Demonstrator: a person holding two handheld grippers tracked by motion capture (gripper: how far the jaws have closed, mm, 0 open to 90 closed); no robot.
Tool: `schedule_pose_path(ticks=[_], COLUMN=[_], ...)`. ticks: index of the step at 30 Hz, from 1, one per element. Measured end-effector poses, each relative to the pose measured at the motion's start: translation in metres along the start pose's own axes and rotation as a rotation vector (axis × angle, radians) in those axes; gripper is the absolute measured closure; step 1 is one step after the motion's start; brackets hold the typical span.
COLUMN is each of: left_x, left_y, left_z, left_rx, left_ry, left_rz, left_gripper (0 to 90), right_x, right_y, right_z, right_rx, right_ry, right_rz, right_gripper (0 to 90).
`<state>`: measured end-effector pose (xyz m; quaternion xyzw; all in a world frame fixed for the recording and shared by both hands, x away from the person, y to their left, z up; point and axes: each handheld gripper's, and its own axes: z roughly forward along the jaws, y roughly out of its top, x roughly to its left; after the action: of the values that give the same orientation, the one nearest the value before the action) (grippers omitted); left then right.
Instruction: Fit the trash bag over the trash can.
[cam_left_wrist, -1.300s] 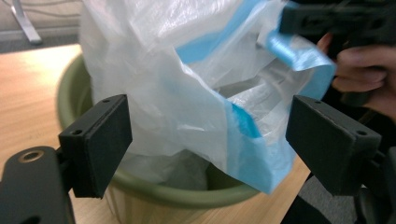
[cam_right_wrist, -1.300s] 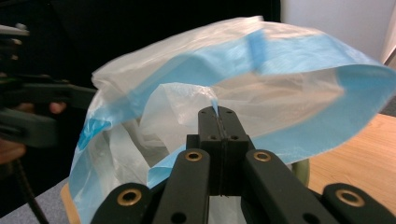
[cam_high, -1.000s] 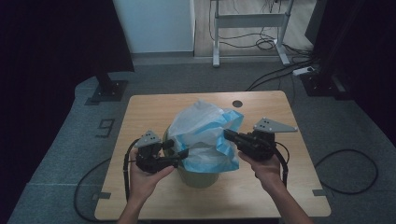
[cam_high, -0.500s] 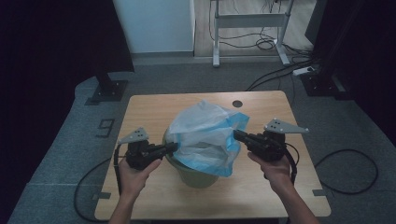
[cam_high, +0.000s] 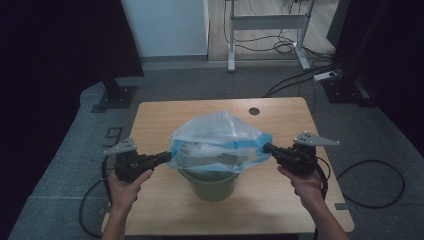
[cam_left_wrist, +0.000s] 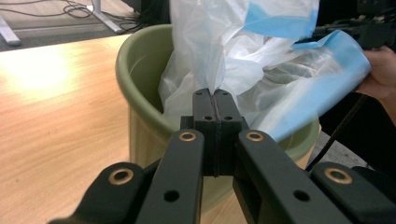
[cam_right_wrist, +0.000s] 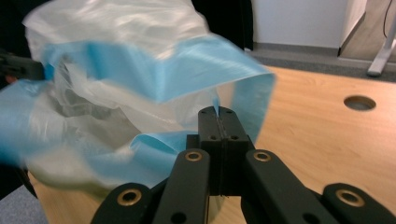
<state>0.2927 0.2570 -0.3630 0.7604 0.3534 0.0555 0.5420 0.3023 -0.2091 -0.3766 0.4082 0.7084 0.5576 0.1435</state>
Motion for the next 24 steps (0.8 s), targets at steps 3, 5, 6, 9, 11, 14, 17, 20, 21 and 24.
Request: schedule_pose_path(ticks=[3, 5, 6, 9, 11, 14, 17, 20, 21, 24], left_x=[0.001, 0.002, 0.003, 0.006, 0.007, 0.006, -0.001, -0.009, -0.012, -0.019], left_y=[-0.008, -0.014, -0.018, -0.027, -0.032, -0.033, -0.028, -0.019, -0.016, -0.005], left_z=[-0.006, -0.008, -0.009, -0.012, -0.012, -0.012, -0.013, -0.014, -0.014, -0.011], left_rx=[0.017, 0.030, 0.035, 0.047, 0.048, 0.050, 0.022, -0.004, -0.008, -0.015], left_ry=[-0.007, -0.017, -0.015, -0.019, -0.027, -0.029, 0.015, 0.033, 0.039, 0.057], left_rz=[-0.001, -0.009, -0.012, -0.022, -0.030, -0.016, 0.017, 0.051, 0.062, 0.090], left_gripper=[90.0, 90.0, 90.0, 90.0, 90.0, 90.0, 76.8, 61.4, 57.2, 48.5], right_x=[-0.003, -0.004, -0.004, -0.003, -0.004, -0.004, 0.000, 0.009, 0.011, 0.019], right_y=[-0.009, -0.015, -0.018, -0.028, -0.034, -0.037, -0.032, -0.024, -0.021, -0.013], right_z=[-0.004, -0.006, -0.007, -0.007, -0.006, -0.004, -0.005, -0.008, -0.010, -0.013], right_rx=[0.015, 0.022, 0.025, 0.043, 0.055, 0.055, 0.048, 0.015, 0.009, -0.006], right_ry=[0.003, 0.001, 0.002, 0.007, 0.010, 0.019, 0.034, 0.041, 0.045, 0.046], right_rz=[0.001, 0.001, 0.001, -0.005, -0.006, -0.012, -0.036, -0.079, -0.094, -0.123], right_gripper=[89.1, 89.1, 89.1, 89.1, 89.0, 86.6, 79.2, 69.8, 67.7, 60.9])
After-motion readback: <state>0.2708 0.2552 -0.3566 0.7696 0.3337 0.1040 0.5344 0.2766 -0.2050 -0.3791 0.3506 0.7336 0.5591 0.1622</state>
